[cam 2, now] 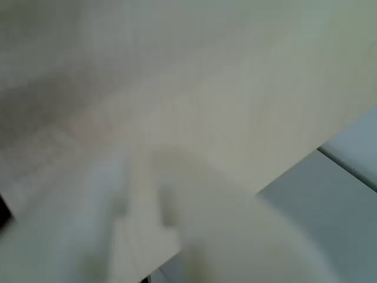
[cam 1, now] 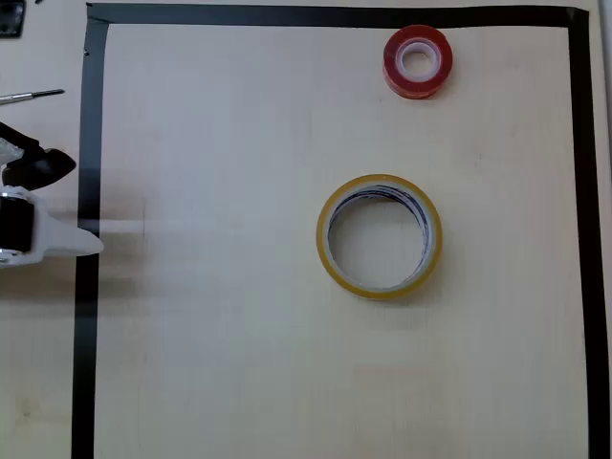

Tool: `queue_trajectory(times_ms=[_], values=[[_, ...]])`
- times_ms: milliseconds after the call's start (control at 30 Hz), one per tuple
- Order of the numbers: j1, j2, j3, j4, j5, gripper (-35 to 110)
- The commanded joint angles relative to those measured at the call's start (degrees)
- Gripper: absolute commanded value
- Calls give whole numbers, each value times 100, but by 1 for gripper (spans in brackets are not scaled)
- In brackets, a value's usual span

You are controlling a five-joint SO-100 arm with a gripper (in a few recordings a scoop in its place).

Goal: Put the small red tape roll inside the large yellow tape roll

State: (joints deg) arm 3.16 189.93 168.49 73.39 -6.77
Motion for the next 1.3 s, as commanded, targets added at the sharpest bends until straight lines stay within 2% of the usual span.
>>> queue_trajectory(times_ms=[0, 467, 733, 867, 1067, 1267], values=[[44, 105, 325, 62, -114, 0], [18, 105, 325, 62, -114, 0], [79, -70, -1547, 334, -44, 0], [26, -3287, -3753, 202, 62, 0], [-1494, -6899, -6302, 149, 35, 0], [-2347, -9053, -7963, -97, -281, 0]])
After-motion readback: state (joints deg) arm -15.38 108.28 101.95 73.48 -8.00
